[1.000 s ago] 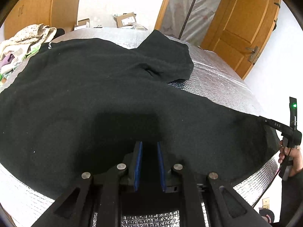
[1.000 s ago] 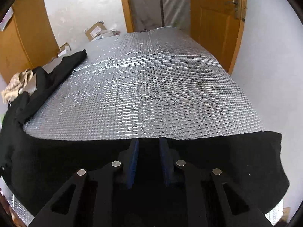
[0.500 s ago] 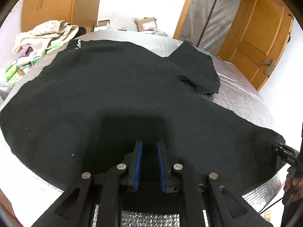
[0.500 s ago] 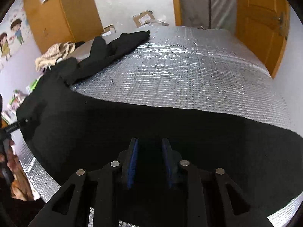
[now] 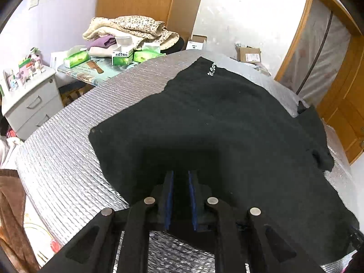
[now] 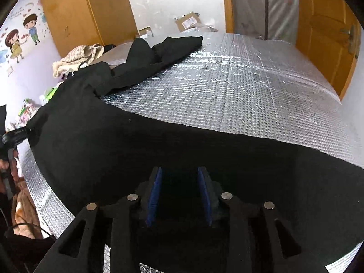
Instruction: Fold clothes
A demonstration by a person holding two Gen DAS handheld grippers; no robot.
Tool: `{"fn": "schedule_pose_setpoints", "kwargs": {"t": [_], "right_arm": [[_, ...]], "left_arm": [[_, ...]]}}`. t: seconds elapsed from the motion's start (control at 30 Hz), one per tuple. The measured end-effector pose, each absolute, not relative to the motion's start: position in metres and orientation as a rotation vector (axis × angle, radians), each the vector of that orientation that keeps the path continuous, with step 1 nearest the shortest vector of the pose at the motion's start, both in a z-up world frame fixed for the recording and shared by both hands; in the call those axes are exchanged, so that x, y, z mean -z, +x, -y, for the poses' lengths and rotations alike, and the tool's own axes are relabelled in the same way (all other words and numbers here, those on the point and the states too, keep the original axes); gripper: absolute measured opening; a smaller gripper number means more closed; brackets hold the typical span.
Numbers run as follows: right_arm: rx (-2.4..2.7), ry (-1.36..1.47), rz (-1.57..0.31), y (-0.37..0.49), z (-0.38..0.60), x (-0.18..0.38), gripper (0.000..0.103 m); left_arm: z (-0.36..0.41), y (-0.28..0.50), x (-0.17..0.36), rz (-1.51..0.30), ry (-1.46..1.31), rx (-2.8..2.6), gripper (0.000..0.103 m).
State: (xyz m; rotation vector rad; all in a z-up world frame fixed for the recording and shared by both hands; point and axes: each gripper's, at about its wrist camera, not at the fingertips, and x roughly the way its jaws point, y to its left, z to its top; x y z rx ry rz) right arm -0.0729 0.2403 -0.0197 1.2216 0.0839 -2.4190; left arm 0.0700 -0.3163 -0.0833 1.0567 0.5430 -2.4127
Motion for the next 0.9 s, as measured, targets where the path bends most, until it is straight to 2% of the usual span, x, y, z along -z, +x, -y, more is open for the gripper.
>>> {"fn": "schedule_pose_setpoints", "kwargs": {"t": [0.03, 0.2, 0.63, 0.9], "right_arm": [[2.419, 1.224, -0.084, -0.074, -0.238, 0.02, 0.039], [2.406, 1.228, -0.109, -0.078, -0.227, 0.022, 0.04], [2.335, 1.194, -0.197, -0.08, -0.19, 0.023, 0.041], [2.45, 1.172, -0.083, -0.072, -0.232, 0.012, 0.041]], "left_arm": [[0.315, 0.069, 0.084, -0.502, 1.057, 2.398, 0.002], [0.323, 0.071, 0.085, -0.478, 1.04, 2.369, 0.002], [0.353, 0.105, 0.079, -0.61, 0.984, 2.282, 0.002], [0.302, 0.094, 0.047, -0.566, 0.925, 2.507, 0.003]]}}
